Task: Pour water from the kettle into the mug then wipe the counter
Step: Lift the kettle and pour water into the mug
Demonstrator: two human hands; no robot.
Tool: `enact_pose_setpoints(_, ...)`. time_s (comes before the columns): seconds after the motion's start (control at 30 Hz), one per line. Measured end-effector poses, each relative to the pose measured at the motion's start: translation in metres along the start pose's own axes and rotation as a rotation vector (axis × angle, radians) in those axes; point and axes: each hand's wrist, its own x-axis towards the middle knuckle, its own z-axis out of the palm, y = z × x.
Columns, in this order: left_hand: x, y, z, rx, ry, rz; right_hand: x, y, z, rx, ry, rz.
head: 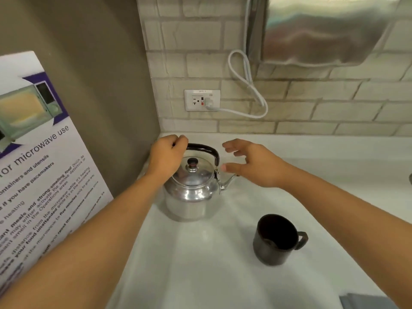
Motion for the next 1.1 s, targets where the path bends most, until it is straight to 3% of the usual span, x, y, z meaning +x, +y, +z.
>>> enact_pose_setpoints(0.33,-0.036,0.051,-0.029,-0.066,0.094,0.086,-0.158,0.098,-0.003,0.151,-0.048,0.284)
enact_pose_setpoints(0.57,-0.079,0.069,-0.031,-0.049,0.061,0.091,-0.166,0.131,0.032,0.428,0.232,0.330)
enact_pose_setpoints(0.7,-0.098,0.074,-0.027,-0.016,0.038,0.072,-0.167,0.135,0.040,0.529,0.234,0.345)
enact_pose_setpoints(1.1,-0.108,0.112,-0.013,0.179,-0.024,0.215,-0.157,0.132,0.039,0.441,0.185,0.338)
